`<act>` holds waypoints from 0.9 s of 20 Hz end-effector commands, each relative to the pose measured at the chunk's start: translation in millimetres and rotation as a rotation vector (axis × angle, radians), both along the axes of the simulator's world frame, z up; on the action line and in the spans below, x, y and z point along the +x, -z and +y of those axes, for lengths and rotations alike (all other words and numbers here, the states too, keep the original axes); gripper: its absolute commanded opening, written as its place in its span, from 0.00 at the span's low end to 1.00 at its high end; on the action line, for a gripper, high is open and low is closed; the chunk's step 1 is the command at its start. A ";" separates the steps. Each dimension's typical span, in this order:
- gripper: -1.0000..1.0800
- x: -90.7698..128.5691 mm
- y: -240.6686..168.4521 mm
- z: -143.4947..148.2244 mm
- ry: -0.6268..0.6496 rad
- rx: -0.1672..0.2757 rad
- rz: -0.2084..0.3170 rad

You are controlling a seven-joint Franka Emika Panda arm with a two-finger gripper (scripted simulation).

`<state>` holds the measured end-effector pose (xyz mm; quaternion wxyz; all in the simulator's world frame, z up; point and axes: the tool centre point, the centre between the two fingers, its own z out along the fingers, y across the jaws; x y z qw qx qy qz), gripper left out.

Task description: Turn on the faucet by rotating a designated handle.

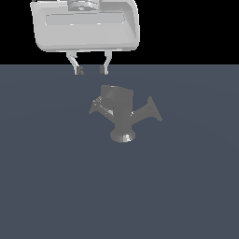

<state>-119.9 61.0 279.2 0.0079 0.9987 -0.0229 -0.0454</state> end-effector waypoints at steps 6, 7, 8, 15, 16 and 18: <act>0.26 87.0 27.6 52.4 -0.220 -0.053 -0.150; 0.34 83.3 57.3 25.6 -0.227 -0.077 -0.123; 0.39 65.9 91.5 24.6 -0.295 -0.095 -0.064; 0.11 150.8 163.9 -23.3 -0.397 -0.164 -0.022; 0.11 137.6 127.3 -58.6 -0.327 -0.158 -0.094; 0.10 201.7 68.0 -22.6 -0.205 -0.131 -0.252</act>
